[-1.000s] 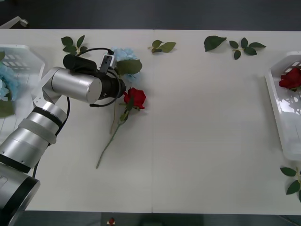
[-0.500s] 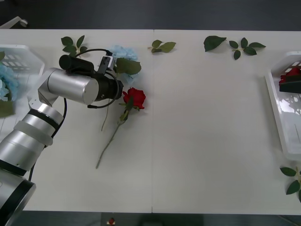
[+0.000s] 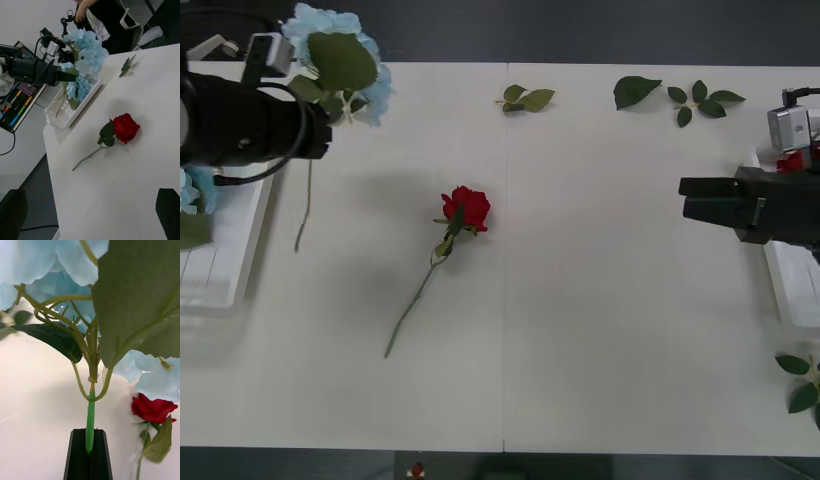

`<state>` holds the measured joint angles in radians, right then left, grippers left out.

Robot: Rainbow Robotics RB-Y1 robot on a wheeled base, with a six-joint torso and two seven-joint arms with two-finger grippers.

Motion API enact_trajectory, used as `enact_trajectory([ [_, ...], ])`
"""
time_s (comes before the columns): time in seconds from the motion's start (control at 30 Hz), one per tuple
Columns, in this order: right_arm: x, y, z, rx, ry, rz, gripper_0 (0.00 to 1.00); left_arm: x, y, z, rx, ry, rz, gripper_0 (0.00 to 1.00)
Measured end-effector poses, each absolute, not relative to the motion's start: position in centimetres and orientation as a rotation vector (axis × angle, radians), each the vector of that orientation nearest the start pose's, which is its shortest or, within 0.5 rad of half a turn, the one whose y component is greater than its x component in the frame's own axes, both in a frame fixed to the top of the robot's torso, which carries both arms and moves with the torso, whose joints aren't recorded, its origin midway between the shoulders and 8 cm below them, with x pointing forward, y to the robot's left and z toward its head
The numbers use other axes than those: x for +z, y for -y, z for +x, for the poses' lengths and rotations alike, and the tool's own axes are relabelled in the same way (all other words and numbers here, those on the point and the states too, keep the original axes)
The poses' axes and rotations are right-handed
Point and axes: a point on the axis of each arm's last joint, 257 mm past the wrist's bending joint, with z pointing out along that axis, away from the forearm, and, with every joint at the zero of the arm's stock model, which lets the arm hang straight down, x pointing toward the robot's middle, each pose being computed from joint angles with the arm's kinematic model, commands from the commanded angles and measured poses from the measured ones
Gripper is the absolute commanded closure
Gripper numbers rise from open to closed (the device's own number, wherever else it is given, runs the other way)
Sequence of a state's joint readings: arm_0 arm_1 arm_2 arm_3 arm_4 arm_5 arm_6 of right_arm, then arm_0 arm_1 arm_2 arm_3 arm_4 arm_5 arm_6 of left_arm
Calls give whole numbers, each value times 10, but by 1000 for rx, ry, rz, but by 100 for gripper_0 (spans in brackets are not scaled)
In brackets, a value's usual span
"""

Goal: Put the red flowers into the right box and the blue flowers into the left box

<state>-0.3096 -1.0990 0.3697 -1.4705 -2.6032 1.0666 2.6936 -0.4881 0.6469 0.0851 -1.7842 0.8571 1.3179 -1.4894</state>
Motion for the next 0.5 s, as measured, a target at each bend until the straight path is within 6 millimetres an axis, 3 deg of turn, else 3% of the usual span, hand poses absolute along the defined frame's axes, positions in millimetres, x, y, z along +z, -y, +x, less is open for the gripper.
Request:
enact_trajectory([
  [0.17, -110, 154, 424, 1239, -1687, -761, 0, -44, -344, 530, -259, -2148, 82, 100],
  [0.27, -110, 135, 425, 1193, -1662, -793, 0, -20, -394, 510, -177, -2108, -1, 100],
  [0.37, -109, 121, 423, 1202, -1644, -793, 0, -11, -444, 489, -56, -2090, -84, 100],
  [0.5, -118, 109, 417, 1235, -1650, -790, 0, -22, -502, 465, 109, -2108, -160, 100],
])
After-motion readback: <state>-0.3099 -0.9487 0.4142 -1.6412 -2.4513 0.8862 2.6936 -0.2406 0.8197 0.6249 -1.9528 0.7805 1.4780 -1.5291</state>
